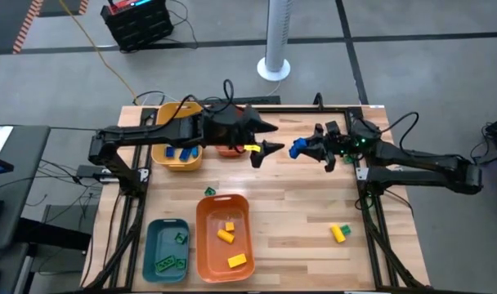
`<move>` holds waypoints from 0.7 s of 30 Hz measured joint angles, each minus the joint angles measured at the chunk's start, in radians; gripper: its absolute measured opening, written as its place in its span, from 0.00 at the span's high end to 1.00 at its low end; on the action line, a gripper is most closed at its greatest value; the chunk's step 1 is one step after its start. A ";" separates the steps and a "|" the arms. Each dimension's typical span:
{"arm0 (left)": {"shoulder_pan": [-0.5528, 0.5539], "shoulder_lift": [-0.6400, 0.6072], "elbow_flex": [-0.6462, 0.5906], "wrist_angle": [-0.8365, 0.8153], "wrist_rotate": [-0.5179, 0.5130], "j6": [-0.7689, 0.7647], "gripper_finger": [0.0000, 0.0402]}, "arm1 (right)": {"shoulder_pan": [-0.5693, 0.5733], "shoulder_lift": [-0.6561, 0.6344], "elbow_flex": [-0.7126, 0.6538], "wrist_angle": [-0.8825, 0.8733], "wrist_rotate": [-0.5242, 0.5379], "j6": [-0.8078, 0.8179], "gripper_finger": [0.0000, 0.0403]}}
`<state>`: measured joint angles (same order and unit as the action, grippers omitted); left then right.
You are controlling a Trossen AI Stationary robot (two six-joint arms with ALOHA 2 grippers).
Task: Sort blocks
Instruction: Put the blue game piece into the yellow bin
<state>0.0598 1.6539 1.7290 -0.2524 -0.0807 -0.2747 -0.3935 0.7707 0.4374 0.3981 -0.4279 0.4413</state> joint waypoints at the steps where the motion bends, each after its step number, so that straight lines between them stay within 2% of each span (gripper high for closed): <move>1: -0.005 0.000 0.009 -0.009 -0.008 0.001 0.21 | 0.000 -0.004 -0.018 0.025 0.014 0.010 0.71; 6: -0.018 0.000 0.023 -0.022 -0.015 -0.018 0.21 | 0.045 -0.013 -0.174 0.295 0.130 0.087 0.71; 8: -0.013 0.000 0.022 -0.028 -0.032 -0.060 0.21 | 0.064 -0.014 -0.198 0.342 0.198 0.087 0.71; 12: -0.013 0.000 0.022 -0.026 -0.030 -0.087 0.21 | 0.079 -0.011 -0.199 0.271 0.223 0.081 0.71; 18: 0.033 0.036 0.017 -0.024 0.049 -0.037 0.23 | 0.083 -0.040 -0.198 0.245 0.247 0.072 0.73; 21: 0.043 0.073 0.015 0.055 0.059 -0.039 0.27 | 0.108 -0.047 -0.198 0.226 0.253 0.046 0.74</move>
<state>0.1026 1.7272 1.7439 -0.1974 -0.0212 -0.3142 -0.2856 0.7240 0.2398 0.6237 -0.1749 0.4873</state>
